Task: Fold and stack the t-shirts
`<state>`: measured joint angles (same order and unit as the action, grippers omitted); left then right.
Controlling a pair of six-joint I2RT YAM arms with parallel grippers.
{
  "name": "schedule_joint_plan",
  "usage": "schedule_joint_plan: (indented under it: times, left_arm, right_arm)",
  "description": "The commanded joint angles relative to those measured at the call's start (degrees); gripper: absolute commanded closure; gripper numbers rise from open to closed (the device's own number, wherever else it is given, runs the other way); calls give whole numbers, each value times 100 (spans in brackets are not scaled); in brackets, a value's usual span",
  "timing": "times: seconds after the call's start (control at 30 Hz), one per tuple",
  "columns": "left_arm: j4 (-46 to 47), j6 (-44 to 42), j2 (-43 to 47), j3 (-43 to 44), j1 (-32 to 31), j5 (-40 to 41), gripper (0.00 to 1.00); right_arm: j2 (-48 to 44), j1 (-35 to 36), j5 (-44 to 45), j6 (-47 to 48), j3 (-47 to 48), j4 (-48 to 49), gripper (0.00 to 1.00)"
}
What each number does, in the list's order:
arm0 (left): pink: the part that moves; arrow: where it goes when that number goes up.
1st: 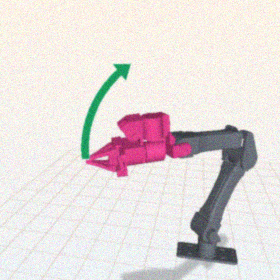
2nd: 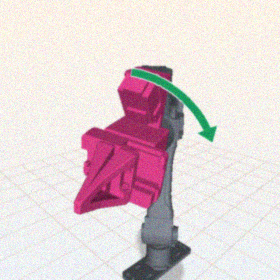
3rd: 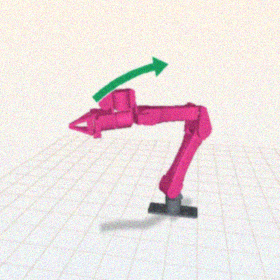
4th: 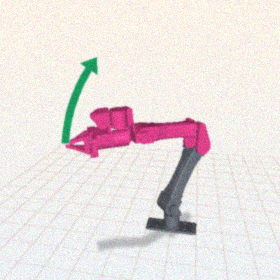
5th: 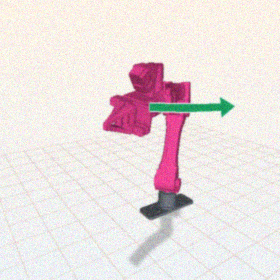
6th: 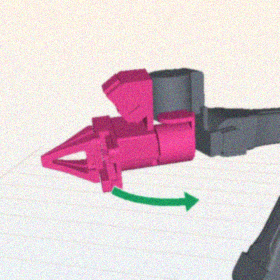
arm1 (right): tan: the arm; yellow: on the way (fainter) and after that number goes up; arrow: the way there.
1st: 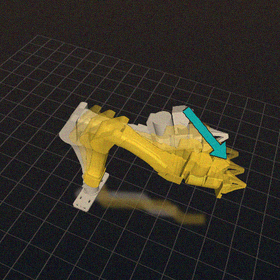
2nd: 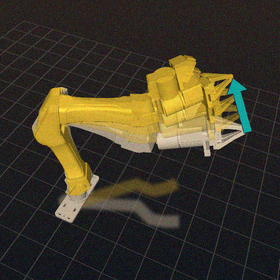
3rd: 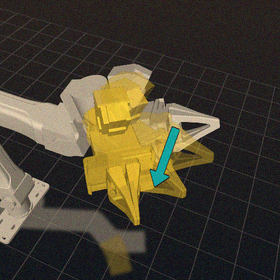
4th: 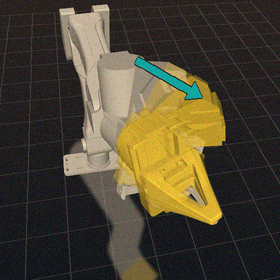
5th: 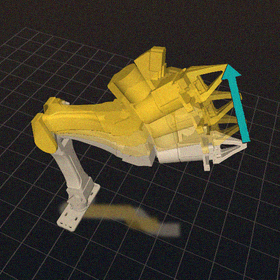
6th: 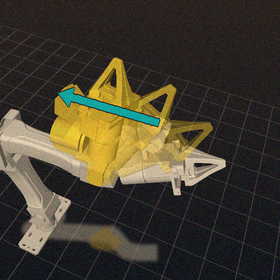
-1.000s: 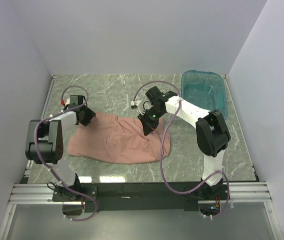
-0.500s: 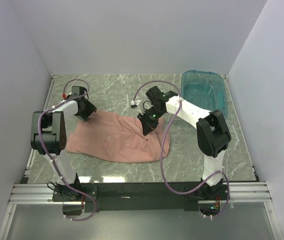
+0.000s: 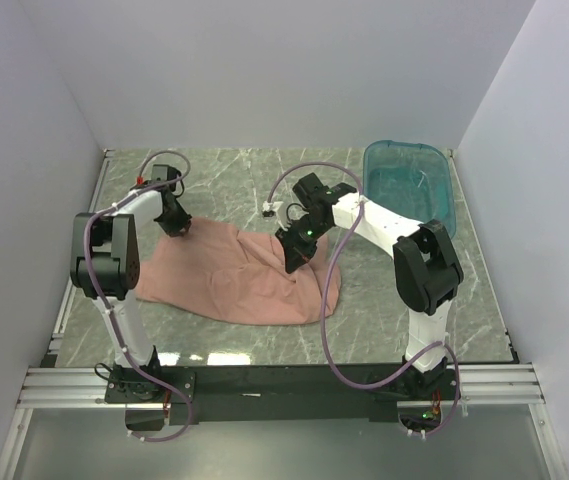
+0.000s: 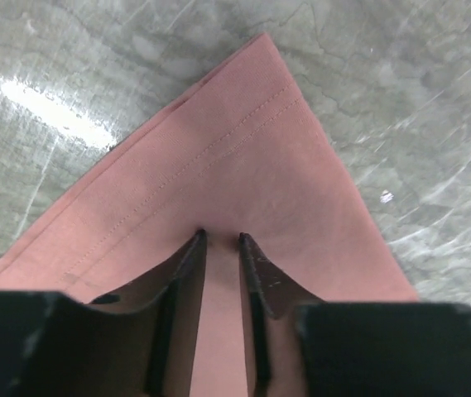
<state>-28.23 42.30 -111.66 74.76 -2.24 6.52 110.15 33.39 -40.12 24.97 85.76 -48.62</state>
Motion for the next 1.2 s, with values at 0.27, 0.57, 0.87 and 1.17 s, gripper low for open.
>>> schedule_joint_plan:
  times: [0.27, 0.57, 0.87, 1.17]
  left_arm:
    - [-711, -636, -454, -243, -286, 86, 100]
    - [106, -469, 1364, -778, -312, -107, 100]
    - [985, 252, 3095, -298, -128, -704, 100]
    - [1179, 173, 4081, 979, 13, -1004, 100]
  right_arm:
    - [-433, -69, -207, 87, -129, 81, 100]
    - [-704, -148, 48, 104, 37, 72, 100]
    - [-347, -332, 1163, 271, 3101, -955, 100]
    - [-1053, -649, 1413, 175, 4417, -931, 100]
